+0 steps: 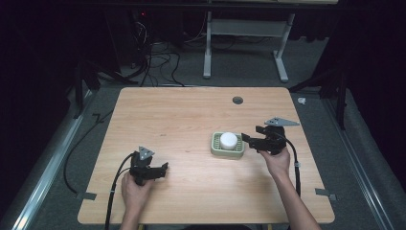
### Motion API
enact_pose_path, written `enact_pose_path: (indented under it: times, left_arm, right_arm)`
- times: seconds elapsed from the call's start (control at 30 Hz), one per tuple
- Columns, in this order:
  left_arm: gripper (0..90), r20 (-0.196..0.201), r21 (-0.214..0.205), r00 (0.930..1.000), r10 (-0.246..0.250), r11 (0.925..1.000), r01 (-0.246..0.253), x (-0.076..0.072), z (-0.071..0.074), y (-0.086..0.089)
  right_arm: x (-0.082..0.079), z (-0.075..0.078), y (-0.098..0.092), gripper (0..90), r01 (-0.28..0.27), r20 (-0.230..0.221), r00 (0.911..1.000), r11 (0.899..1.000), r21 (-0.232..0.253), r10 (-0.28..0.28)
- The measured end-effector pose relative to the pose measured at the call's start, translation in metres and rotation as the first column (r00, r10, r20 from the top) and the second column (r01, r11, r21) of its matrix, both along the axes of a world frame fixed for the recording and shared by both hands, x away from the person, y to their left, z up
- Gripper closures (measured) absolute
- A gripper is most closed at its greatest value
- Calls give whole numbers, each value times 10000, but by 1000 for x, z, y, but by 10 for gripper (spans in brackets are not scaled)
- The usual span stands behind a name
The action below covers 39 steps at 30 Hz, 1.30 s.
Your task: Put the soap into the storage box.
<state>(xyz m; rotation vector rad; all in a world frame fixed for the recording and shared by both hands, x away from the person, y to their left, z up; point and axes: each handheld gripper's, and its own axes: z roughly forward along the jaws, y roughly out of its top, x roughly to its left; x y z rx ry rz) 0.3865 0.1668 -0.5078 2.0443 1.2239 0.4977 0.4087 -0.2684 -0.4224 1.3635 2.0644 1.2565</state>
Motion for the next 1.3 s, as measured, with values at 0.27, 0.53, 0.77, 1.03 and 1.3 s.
enact_pose_path:
  times: [0.27, 0.53, 0.77, 1.03, 1.3]
  left_arm:
    - [151, 2, 2, 10000, 1, 10000, -1, 0, 0, 0]
    - [151, 0, -8, 10000, 4, 10000, -4, 0, 0, 0]
    - [151, 22, -22, 10000, 14, 10000, -14, 0, 0, 0]
    - [151, 10, -23, 10000, 9, 10000, -9, 0, 0, 0]
    - [151, 12, -21, 10000, 3, 10000, -3, 0, 0, 0]
  right_arm:
    - [-6, -1, -7, 260, 145, 91, 9999, 9999, 85, -146]
    - [-10, -3, -15, 262, 309, 78, 9995, 9995, 89, -310]
    - [-14, -2, -20, 262, 399, 130, 9991, 9992, 65, -399]
    - [-19, 1, -27, 267, 555, 227, 9982, 9984, 51, -556]
    - [-25, 0, -34, 270, 692, 256, 9972, 9975, 153, -696]
